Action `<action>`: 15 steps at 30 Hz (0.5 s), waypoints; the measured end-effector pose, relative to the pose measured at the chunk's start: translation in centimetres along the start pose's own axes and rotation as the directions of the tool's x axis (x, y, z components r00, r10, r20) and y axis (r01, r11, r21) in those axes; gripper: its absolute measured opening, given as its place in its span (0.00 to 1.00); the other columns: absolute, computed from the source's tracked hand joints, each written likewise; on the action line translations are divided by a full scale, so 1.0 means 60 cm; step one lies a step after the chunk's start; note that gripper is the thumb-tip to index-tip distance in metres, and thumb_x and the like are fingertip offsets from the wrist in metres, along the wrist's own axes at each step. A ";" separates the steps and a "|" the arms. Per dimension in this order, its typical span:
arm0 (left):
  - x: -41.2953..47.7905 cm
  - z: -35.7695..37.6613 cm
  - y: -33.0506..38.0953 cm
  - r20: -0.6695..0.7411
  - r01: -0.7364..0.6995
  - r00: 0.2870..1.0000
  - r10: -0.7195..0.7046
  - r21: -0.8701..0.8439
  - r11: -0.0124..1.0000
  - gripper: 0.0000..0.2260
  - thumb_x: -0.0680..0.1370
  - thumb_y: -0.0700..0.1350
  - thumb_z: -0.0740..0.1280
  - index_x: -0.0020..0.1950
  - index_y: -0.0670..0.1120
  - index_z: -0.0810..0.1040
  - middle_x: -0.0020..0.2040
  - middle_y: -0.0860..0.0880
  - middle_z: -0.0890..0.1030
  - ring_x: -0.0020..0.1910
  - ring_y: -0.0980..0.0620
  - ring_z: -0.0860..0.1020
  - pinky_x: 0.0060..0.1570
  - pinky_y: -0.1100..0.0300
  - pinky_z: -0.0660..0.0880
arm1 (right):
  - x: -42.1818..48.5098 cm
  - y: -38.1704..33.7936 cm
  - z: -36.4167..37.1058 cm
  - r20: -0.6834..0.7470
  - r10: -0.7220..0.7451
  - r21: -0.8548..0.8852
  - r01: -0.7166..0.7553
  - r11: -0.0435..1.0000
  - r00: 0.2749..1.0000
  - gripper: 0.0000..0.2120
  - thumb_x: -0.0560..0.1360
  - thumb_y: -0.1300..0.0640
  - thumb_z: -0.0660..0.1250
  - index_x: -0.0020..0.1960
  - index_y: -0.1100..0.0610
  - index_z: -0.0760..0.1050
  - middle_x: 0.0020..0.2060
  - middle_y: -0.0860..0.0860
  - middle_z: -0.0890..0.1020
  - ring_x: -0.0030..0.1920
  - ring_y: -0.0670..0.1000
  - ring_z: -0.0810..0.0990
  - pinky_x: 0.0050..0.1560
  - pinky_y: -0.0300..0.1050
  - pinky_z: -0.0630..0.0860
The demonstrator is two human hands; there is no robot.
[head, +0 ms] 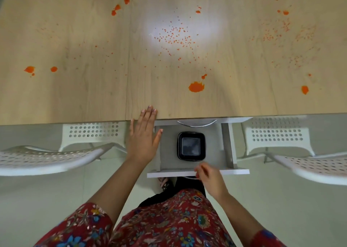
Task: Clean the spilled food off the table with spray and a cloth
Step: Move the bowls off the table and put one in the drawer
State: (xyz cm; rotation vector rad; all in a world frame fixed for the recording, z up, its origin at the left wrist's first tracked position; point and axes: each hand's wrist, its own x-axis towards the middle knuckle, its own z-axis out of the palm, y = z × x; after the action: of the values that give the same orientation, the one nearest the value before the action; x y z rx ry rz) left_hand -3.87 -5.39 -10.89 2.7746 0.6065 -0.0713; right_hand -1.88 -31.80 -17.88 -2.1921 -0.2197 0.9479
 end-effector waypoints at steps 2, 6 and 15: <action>0.001 0.000 0.000 -0.004 -0.002 1.000 0.001 -0.015 1.000 0.29 0.80 0.60 0.46 0.80 0.52 0.49 0.80 0.55 0.48 0.78 0.56 0.45 0.76 0.47 0.45 | -0.024 0.026 0.024 0.212 0.001 -0.211 0.044 0.977 0.977 0.11 0.82 0.52 0.58 0.55 0.49 0.79 0.52 0.46 0.82 0.53 0.46 0.79 0.59 0.44 0.74; 0.000 0.000 -0.002 -0.013 -0.019 1.000 0.018 -0.034 0.999 0.29 0.80 0.59 0.47 0.80 0.51 0.49 0.80 0.55 0.48 0.78 0.56 0.45 0.75 0.48 0.43 | -0.001 0.053 0.049 0.287 0.060 -0.580 0.124 0.805 0.956 0.20 0.82 0.49 0.53 0.72 0.49 0.66 0.65 0.50 0.76 0.63 0.53 0.75 0.63 0.47 0.70; 0.000 -0.003 0.001 -0.032 -0.010 0.999 0.008 -0.072 0.997 0.28 0.81 0.59 0.46 0.80 0.52 0.52 0.79 0.56 0.50 0.77 0.59 0.45 0.75 0.50 0.42 | 0.076 0.023 0.043 0.243 0.234 -0.780 0.046 0.624 0.941 0.20 0.83 0.49 0.48 0.65 0.50 0.74 0.60 0.51 0.79 0.59 0.53 0.77 0.53 0.46 0.72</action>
State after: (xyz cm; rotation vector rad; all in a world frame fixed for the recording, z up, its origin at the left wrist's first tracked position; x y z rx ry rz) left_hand -3.85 -5.37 -10.69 2.7127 0.5922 -0.0037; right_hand -0.59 -29.47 -22.62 -2.8300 -0.8208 1.4803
